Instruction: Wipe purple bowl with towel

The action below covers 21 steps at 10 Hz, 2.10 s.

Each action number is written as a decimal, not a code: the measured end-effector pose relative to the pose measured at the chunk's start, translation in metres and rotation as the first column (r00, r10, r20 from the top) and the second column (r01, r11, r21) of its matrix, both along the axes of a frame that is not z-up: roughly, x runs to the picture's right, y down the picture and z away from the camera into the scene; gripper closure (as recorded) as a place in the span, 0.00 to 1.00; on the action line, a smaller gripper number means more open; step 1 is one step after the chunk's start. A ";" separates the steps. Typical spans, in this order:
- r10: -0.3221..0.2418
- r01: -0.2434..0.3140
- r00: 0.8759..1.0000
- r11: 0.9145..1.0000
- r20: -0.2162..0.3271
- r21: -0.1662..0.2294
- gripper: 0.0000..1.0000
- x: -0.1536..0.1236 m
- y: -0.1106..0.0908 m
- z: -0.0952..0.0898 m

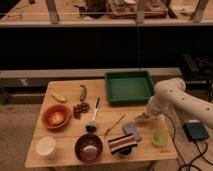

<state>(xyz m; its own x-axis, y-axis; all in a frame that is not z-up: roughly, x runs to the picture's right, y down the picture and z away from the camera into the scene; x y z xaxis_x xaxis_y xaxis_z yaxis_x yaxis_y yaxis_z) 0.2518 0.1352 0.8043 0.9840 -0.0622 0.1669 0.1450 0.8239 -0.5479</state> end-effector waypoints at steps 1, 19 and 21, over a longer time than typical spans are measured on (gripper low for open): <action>-0.031 0.030 0.999 0.999 0.024 0.028 1.00 -0.012 -0.022 -0.011; -0.287 0.262 0.733 0.956 0.617 0.132 1.00 -0.255 -0.079 -0.049; -0.291 0.253 0.700 0.955 0.652 0.155 1.00 -0.256 -0.046 -0.085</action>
<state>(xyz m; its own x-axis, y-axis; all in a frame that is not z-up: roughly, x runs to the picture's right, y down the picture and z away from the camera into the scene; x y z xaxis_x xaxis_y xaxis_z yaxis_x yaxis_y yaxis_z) -0.0044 0.0895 0.7194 0.5611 -0.3367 0.7561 0.6762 0.7133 -0.1842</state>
